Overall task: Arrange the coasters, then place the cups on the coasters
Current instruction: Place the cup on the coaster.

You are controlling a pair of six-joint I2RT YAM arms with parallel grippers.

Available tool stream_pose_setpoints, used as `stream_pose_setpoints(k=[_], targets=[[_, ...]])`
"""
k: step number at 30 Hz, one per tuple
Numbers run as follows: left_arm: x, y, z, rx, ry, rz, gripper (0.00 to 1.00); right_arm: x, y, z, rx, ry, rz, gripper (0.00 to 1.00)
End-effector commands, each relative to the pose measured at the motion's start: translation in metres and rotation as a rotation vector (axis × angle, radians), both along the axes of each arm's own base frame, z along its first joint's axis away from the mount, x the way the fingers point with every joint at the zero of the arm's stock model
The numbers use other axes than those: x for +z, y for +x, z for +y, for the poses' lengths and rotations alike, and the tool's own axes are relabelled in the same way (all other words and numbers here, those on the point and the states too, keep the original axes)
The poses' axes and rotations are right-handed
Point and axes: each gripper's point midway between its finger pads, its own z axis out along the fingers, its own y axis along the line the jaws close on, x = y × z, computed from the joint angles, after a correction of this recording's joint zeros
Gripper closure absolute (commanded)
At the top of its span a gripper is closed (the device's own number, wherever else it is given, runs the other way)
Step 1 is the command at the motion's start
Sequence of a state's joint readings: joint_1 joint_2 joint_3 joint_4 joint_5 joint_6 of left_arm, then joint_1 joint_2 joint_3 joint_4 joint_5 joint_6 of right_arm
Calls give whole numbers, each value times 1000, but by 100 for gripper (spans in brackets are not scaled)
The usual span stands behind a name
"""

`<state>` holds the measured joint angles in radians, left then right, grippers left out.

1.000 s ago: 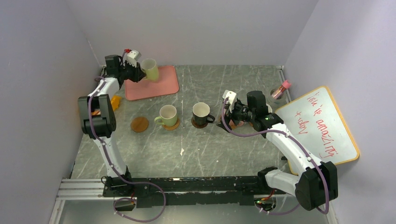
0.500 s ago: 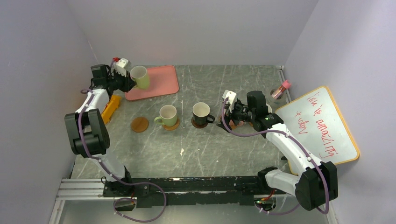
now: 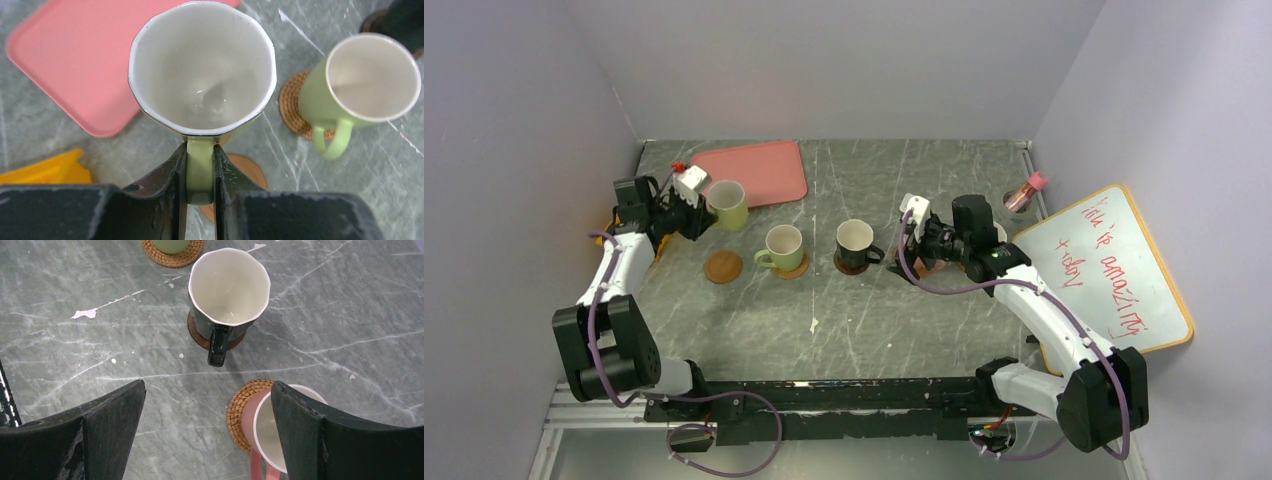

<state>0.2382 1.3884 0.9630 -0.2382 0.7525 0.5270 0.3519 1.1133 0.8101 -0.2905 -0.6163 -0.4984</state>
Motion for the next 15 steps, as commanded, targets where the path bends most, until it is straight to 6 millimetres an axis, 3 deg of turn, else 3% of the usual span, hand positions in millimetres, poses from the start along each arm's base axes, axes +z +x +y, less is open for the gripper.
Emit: stream_pose_setpoints(k=[1,8,15], targets=[[2,-14,0,-68,20,-61,95,14,-3,7,45,29,-49,0],[-10,-27,13,-70,-14,-45,95,12,-2,8,45,24,-49,0],[-14,-41,8,-110,-16,-70,95,11,-1,7,43,20,-47,0]])
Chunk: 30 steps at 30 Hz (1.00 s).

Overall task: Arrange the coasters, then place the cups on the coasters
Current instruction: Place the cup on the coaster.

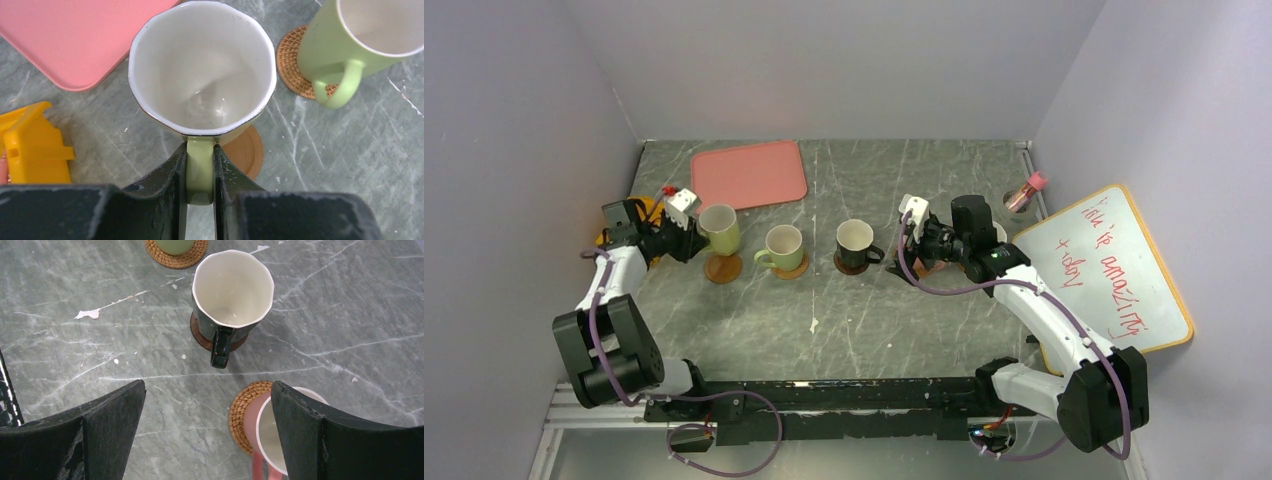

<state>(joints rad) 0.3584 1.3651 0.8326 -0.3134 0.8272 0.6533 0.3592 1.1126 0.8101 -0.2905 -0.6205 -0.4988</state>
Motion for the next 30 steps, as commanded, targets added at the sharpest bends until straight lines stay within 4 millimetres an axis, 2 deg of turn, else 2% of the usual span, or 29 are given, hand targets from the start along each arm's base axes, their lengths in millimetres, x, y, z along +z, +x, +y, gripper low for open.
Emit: stream_pose_setpoints(k=[1,8,22,30], targets=[[32,-3,-16,-119,-2,-168,95,10,1,5,33,17,-45,0],[23,-19,-17,-131,9,-196,95,10,-1,6,38,15,-47,0],[13,-29,1,-102,-64,-193,95,9,0,6,37,11,-47,0],[10,-38,2,-121,-30,-196,95,11,-1,6,36,14,-52,0]])
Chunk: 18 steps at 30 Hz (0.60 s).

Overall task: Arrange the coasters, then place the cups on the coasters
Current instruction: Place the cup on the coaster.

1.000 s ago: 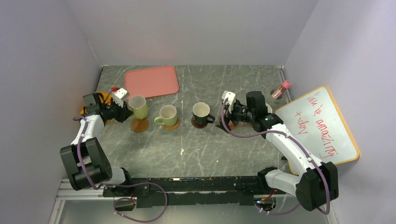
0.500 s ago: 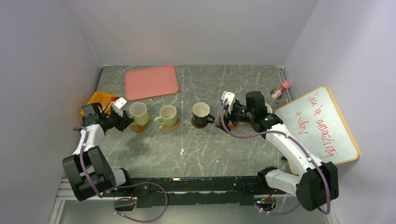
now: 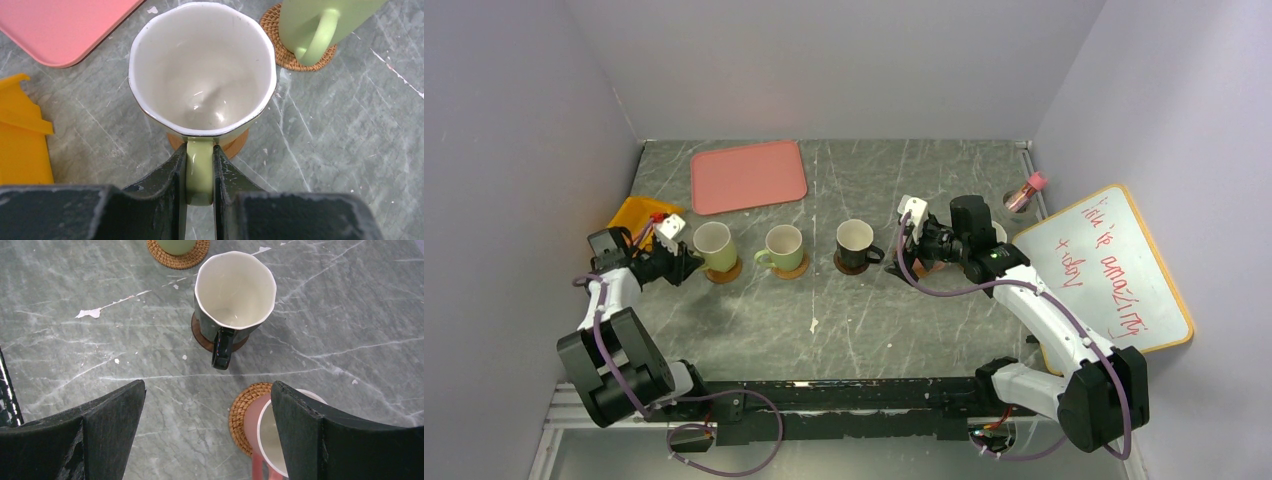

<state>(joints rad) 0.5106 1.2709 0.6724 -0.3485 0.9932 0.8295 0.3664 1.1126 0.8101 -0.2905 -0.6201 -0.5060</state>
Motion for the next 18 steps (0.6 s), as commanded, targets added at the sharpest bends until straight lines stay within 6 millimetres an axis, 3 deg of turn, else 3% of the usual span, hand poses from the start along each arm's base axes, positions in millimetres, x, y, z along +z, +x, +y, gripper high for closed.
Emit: stream_pose_setpoints(k=[1,18], targets=[[27,5,-7,-77,15,-141,95,11,1,4,25,17,-46,0],[19,-3,-8,-80,42,-130,95,14,0,4,27,23,-52,0]])
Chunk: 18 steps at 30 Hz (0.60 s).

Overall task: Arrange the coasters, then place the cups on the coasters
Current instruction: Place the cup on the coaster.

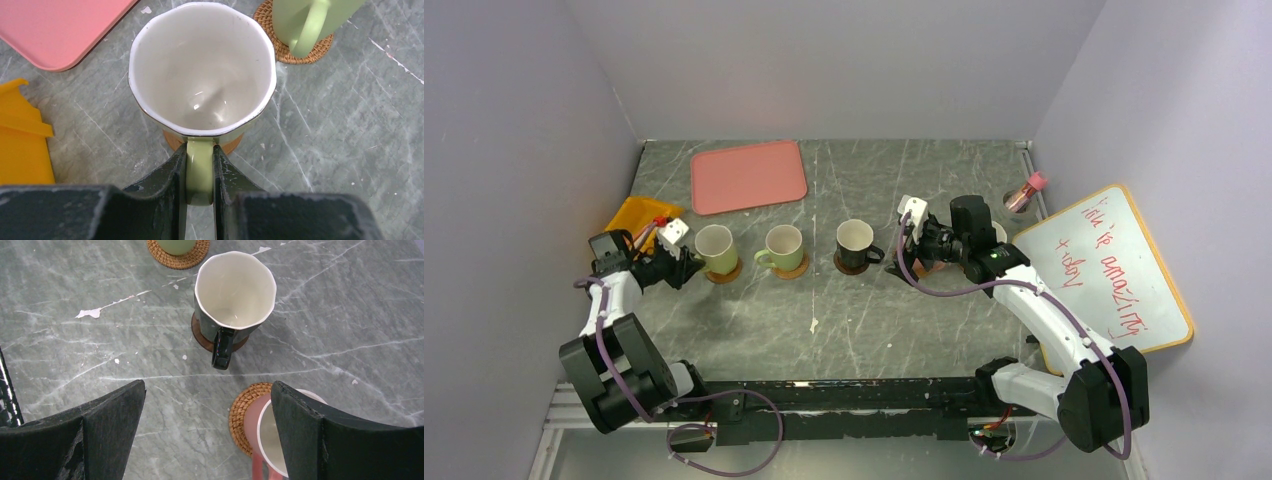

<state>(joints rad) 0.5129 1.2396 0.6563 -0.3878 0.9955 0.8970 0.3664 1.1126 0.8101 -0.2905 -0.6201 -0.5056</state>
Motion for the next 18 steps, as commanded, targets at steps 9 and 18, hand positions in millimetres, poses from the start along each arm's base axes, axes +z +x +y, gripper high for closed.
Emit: stream_pose_setpoints(k=[9,18], targets=[[14,6,-1,-27,20,-105,95,13,0,4,29,21,-48,0],[11,6,3,-14,16,-97,95,12,0,5,29,20,-45,0]])
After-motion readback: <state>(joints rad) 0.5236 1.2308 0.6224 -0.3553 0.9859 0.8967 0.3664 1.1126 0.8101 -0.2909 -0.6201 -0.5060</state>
